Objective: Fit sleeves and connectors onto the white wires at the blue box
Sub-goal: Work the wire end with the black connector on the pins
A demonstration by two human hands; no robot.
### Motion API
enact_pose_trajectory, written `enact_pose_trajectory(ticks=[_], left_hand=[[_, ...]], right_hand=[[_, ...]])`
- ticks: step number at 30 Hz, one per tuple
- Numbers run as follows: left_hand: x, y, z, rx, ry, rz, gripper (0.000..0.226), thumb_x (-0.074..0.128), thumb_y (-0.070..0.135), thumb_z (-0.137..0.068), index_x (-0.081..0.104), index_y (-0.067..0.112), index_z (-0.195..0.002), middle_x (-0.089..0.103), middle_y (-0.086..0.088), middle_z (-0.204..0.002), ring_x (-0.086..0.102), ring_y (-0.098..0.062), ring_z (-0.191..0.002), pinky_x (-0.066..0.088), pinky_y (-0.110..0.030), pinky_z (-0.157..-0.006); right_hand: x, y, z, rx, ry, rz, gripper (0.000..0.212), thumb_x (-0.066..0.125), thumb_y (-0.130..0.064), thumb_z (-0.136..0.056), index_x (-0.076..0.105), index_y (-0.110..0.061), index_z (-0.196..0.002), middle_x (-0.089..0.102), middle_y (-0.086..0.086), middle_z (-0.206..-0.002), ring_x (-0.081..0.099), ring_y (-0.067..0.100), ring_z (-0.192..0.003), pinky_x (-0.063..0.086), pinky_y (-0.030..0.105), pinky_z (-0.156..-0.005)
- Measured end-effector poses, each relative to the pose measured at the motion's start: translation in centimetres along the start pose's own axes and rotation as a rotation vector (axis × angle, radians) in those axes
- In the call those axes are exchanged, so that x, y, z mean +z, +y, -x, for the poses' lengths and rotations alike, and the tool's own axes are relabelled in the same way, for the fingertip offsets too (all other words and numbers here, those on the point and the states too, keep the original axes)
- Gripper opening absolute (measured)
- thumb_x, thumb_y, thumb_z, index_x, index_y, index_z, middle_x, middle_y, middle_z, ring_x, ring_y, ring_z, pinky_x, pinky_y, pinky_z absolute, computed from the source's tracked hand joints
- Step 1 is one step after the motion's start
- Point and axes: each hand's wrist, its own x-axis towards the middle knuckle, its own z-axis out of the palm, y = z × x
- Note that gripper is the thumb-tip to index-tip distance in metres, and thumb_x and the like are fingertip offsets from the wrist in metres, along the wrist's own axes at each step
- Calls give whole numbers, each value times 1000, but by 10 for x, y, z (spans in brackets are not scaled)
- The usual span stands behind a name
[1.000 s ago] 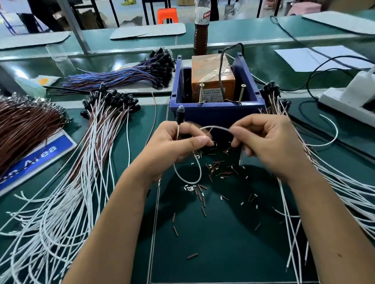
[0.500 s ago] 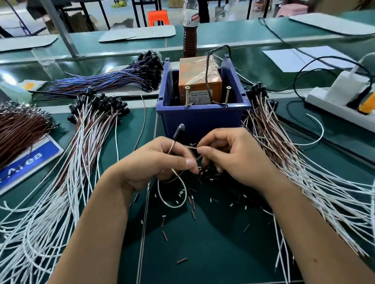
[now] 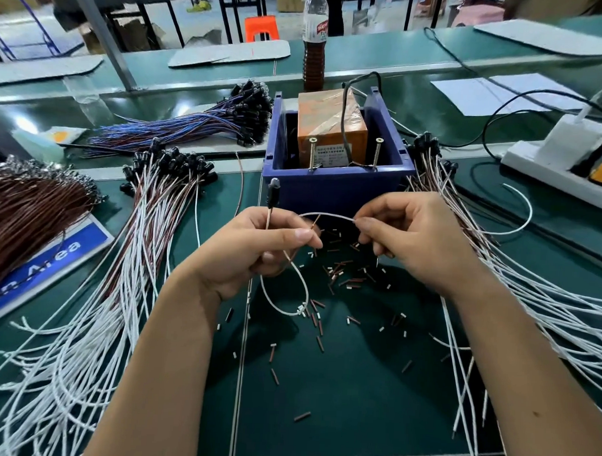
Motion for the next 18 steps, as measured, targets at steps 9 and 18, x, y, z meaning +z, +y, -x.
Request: enact_pose_trajectory(ticks=[9,18], left_hand=[[15,-8,-9,-27,-8,-147,13,71,20,-87,78,14,-78,60,1,-67,30,-6,-47,22,-16,-43],[21,-13,-15,42,206,-156,12,73,23,-80,82,14,-78,73,-9,-86,41,-5,-49,28,-14,-44]], right_hand=[[5,-2,1,-52,-186,163,10,76,-8,-95,79,-17,-93,75,3,-73,68,20,-60,58,30,-60],[11,-3,1,-69,-128,103,10,75,-7,-95,78,-16,-91,75,2,-73,66,14,-56,54,23,-57]])
